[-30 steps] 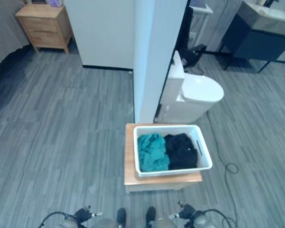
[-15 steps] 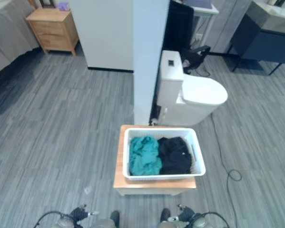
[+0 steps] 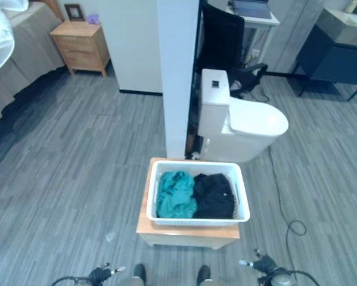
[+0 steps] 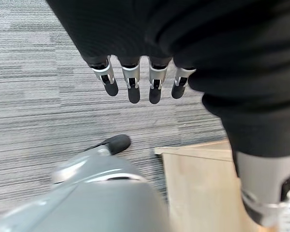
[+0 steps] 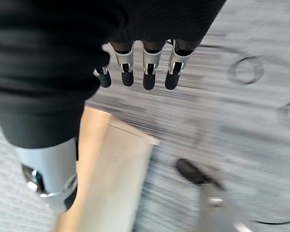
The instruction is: Grab the laundry basket,head to the washer,open it,put in the laundry and shut it.
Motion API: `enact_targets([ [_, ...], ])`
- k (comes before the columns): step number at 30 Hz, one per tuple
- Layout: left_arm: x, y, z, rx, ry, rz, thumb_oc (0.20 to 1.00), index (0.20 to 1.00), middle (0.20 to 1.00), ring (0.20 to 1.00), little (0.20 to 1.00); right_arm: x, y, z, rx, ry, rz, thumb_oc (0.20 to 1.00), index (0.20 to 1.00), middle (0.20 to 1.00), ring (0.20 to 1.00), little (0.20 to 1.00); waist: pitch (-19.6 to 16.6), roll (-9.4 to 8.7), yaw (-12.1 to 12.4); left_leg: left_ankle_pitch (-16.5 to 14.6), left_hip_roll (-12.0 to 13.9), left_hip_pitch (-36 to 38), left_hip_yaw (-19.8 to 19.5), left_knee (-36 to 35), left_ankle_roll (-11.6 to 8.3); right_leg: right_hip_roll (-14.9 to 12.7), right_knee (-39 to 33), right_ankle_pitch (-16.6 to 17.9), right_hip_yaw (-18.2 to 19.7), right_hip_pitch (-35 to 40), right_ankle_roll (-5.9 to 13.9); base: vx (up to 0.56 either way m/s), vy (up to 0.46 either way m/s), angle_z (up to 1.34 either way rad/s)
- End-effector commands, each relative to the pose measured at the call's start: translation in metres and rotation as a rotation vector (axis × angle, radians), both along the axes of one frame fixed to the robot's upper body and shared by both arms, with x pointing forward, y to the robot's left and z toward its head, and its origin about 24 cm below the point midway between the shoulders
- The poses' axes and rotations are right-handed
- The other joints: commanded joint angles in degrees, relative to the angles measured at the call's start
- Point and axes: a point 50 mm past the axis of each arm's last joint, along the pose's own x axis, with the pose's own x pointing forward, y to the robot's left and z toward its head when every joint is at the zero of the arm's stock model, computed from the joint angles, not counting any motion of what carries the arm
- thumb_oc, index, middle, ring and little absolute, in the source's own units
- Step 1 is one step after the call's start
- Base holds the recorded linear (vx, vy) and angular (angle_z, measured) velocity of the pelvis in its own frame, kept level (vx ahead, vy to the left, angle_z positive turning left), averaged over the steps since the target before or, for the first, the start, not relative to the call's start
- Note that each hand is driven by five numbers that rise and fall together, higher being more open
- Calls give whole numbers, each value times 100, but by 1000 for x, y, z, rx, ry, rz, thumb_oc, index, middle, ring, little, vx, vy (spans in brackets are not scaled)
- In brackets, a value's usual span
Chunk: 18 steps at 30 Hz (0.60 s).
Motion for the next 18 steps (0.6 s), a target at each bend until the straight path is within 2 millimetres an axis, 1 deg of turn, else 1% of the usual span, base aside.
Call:
enact_targets([
  [1, 22, 17, 25, -47, -134, -40, 1000, 1000, 1000, 1000, 1000, 13, -39, 51, -88, -154, 19, 1000, 1000, 1000, 1000, 1000, 121, 94, 10, -123, -20, 4, -108, 301, 135, -234, 629, -121, 162, -193, 210, 51, 56, -18],
  [2, 26, 23, 39, -57, -188, -73, 1000, 1000, 1000, 1000, 1000, 14, -49, 69, -133, -198, 23, 1000, 1000, 1000, 1000, 1000, 139, 128, -8, -119, -28, 51, -89, 256, 129, -240, 602, -106, 168, -164, 231, 37, 57, -12],
  [4, 31, 28, 64, -108, -290, -105, 1000, 1000, 1000, 1000, 1000, 17, -61, 100, -183, -305, 18, 1000, 1000, 1000, 1000, 1000, 125, 184, -39, -91, -53, 123, -58, 147, 137, -249, 519, -32, 194, -148, 277, 32, 58, 2],
  [6, 35, 34, 91, -156, -349, -164, 1000, 1000, 1000, 1000, 1000, 23, -68, 127, -216, -376, 62, 1000, 1000, 1000, 1000, 1000, 104, 230, -54, -15, -89, 150, -29, 49, 121, -252, 412, 73, 187, -152, 319, 10, 51, -5],
  [8, 36, 38, 116, -192, -385, -220, 1000, 1000, 1000, 1000, 1000, 28, -70, 153, -232, -445, 122, 1000, 1000, 1000, 1000, 1000, 116, 262, -83, 1, -91, 228, 15, -19, 89, -240, 322, 120, 207, -115, 362, 12, 29, -11],
  [9, 38, 39, 131, -207, -399, -259, 1000, 1000, 1000, 1000, 1000, 28, -70, 167, -237, -471, 157, 1000, 1000, 1000, 1000, 1000, 88, 264, -99, 41, -95, 228, 50, -50, 70, -239, 257, 174, 216, -122, 381, 9, 14, -14],
  [10, 39, 40, 141, -218, -400, -294, 1000, 1000, 1000, 1000, 1000, 28, -74, 177, -256, -478, 181, 1000, 1000, 1000, 1000, 1000, 78, 270, -125, 58, -91, 231, 80, -64, 48, -239, 219, 198, 215, -123, 399, 2, 7, -16],
  [11, 38, 40, 141, -219, -397, -293, 1000, 1000, 1000, 1000, 1000, 27, -74, 177, -255, -476, 181, 1000, 1000, 1000, 1000, 1000, 62, 269, -117, 58, -89, 231, 83, -66, 46, -236, 210, 203, 217, -122, 399, 5, -4, -10],
  [12, 39, 40, 151, -228, -403, -325, 1000, 1000, 1000, 1000, 1000, 28, -77, 189, -286, -484, 218, 1000, 1000, 1000, 1000, 1000, 63, 268, -141, 70, -80, 238, 106, -81, 24, -229, 177, 216, 221, -118, 418, 0, -9, -7],
  [14, 43, 39, 167, -249, -413, -368, 1000, 1000, 1000, 1000, 1000, 27, -81, 202, -294, -486, 261, 1000, 1000, 1000, 1000, 1000, 59, 277, -184, 120, -48, 244, 152, -112, -47, -216, 70, 272, 215, -102, 449, -12, -20, -4],
  [16, 49, 39, 170, -246, -410, -392, 1000, 1000, 1000, 1000, 1000, 27, -90, 200, -296, -474, 224, 1000, 1000, 1000, 1000, 1000, 42, 288, -202, 137, -22, 244, 182, -132, -81, -204, 41, 276, 215, -102, 460, 0, 0, 0],
  [17, 53, 38, 169, -241, -405, -407, 1000, 1000, 1000, 1000, 1000, 29, -98, 198, -335, -453, 206, 1000, 1000, 1000, 1000, 1000, 46, 298, -206, 149, -5, 245, 193, -137, -98, -198, 32, 282, 217, -109, 466, 0, 0, 0],
  [18, 53, 38, 169, -241, -406, -407, 1000, 1000, 1000, 1000, 1000, 30, -98, 198, -336, -455, 206, 1000, 1000, 1000, 1000, 1000, 54, 301, -203, 149, -3, 245, 195, -137, -99, -196, 32, 282, 219, -110, 465, 0, 0, 0],
])
